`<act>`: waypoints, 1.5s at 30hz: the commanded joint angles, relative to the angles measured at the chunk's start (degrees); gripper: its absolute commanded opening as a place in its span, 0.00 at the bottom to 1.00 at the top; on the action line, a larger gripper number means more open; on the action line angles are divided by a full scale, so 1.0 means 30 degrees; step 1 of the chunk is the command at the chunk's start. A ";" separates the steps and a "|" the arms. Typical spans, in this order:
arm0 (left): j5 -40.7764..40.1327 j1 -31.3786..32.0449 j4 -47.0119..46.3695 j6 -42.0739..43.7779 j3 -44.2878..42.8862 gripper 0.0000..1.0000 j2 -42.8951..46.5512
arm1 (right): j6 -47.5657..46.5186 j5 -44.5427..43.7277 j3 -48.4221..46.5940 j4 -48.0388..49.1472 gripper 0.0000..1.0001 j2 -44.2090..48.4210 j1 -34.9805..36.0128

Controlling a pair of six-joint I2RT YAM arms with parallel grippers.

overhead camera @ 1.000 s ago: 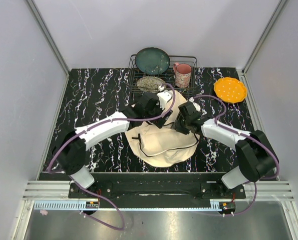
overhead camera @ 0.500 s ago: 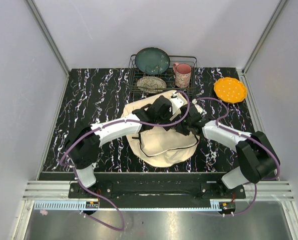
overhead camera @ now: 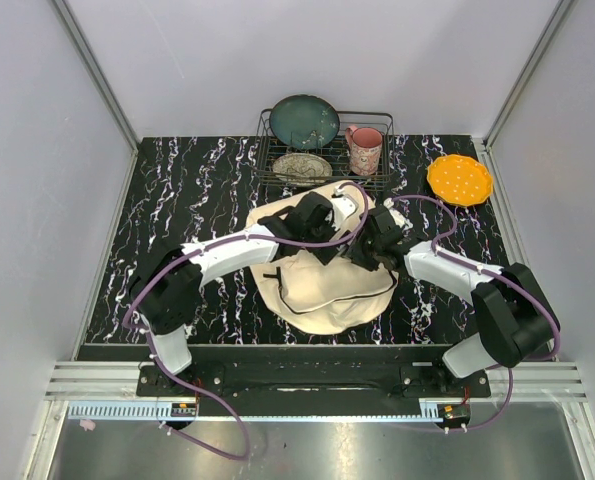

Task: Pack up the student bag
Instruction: Adjust the student bag at the center of the board.

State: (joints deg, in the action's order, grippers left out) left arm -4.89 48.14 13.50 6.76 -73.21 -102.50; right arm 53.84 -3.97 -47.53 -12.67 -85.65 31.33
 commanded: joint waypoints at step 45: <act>-0.2265 -0.0519 0.1416 -0.4655 -0.2928 0.00 0.3258 | 0.0480 -0.0055 0.0785 -0.0700 0.38 0.0773 0.0045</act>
State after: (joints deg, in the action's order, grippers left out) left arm -9.08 47.31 17.61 -2.72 -76.20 -99.04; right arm 55.00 -3.46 -46.52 -11.81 -84.25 31.29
